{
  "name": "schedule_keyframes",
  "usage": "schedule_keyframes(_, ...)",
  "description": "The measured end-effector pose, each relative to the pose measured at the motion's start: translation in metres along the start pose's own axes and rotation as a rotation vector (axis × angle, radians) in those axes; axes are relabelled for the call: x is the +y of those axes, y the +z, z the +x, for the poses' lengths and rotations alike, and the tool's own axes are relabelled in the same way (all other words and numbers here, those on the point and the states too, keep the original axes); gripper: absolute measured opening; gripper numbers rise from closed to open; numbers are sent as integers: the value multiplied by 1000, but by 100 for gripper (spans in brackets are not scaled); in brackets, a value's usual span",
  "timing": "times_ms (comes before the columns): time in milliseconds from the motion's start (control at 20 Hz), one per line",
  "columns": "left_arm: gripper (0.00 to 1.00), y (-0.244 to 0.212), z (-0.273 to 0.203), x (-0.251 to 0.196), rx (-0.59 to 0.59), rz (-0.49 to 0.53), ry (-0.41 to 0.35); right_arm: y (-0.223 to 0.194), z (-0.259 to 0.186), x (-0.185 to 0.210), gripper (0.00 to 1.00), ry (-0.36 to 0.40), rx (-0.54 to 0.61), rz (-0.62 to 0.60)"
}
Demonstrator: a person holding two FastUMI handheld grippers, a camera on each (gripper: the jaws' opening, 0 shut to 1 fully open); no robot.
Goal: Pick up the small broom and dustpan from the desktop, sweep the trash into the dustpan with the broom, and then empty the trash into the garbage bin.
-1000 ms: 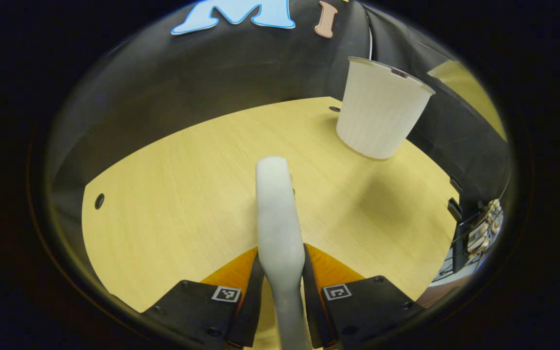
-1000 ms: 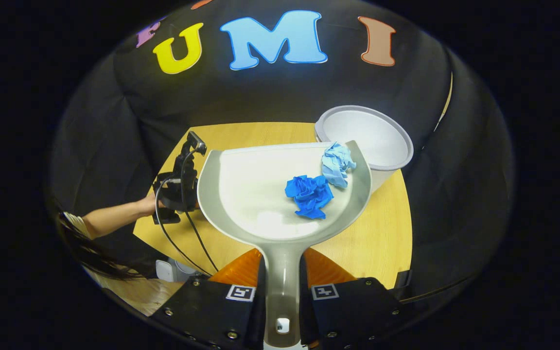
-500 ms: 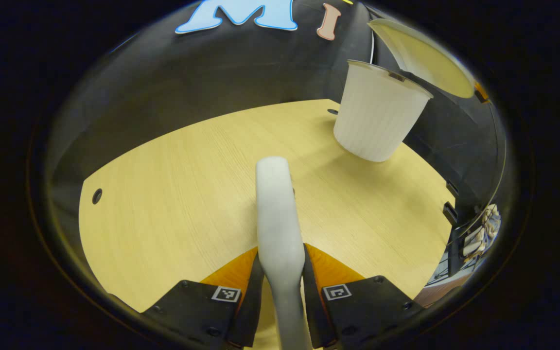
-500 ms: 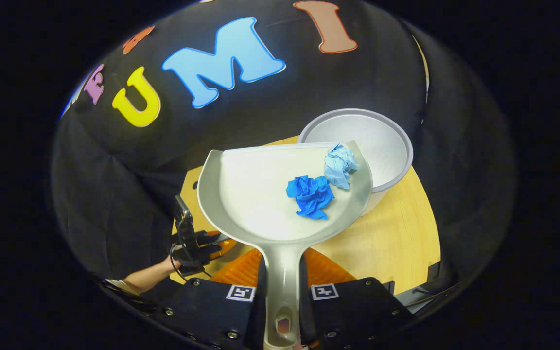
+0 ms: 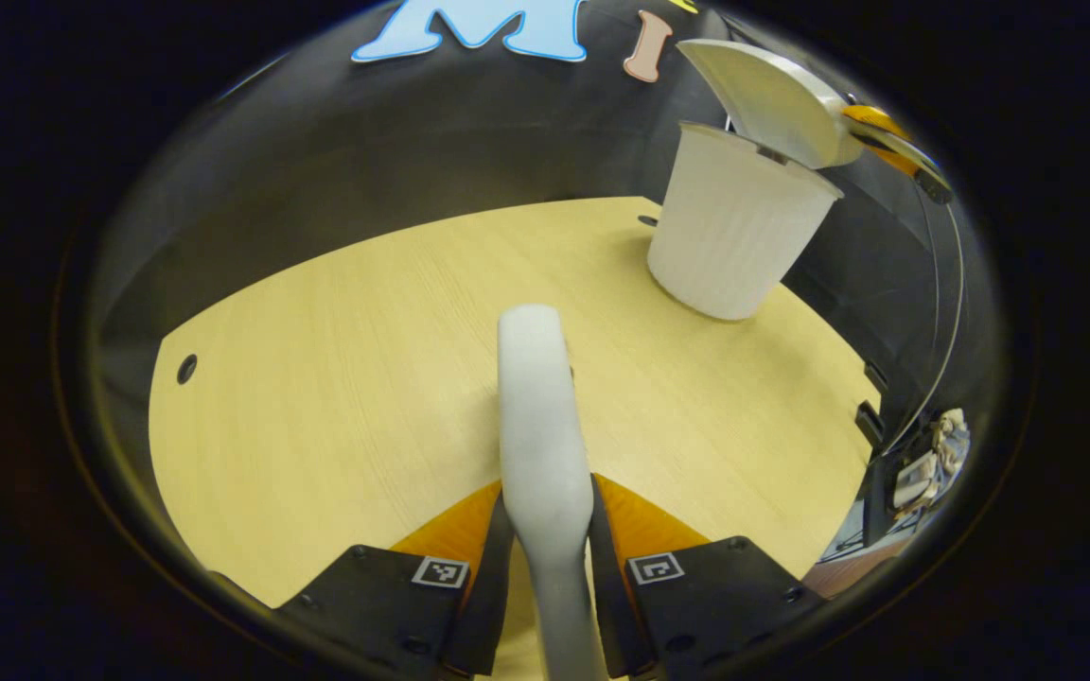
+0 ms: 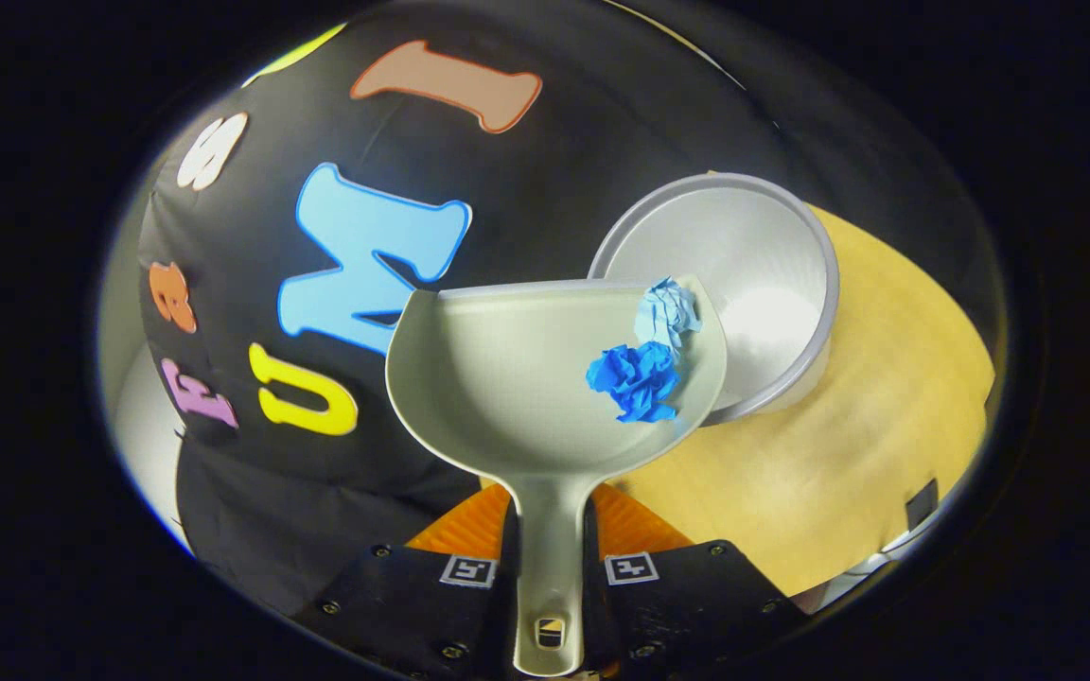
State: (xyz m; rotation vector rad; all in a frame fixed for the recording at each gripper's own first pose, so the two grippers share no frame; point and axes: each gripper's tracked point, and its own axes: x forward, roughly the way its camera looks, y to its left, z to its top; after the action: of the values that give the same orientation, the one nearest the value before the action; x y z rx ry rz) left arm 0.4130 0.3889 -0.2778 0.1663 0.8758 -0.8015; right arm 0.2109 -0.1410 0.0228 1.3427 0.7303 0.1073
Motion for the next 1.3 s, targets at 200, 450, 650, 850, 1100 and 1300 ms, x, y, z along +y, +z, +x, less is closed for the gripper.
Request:
schedule_keyframes(200,47,-1,-6,0,3,-4,-3,6,-4,3,27,88,-45,153)
schedule_keyframes(450,48,-1,9,-13,11,-9,-8,16,-11,7,27,229,-74,321)
schedule_keyframes(650,50,4,9,-17,3,-6,-11,9,-6,17,27,296,-71,359)
schedule_keyframes(850,44,3,6,-14,0,-11,-12,14,-10,22,27,345,-63,380)
schedule_keyframes(1100,47,-1,-1,-10,-6,-9,-9,8,-10,28,27,380,-49,390)
schedule_keyframes(1300,47,-5,-8,-1,-17,-17,-4,-6,-12,26,27,363,-37,327)
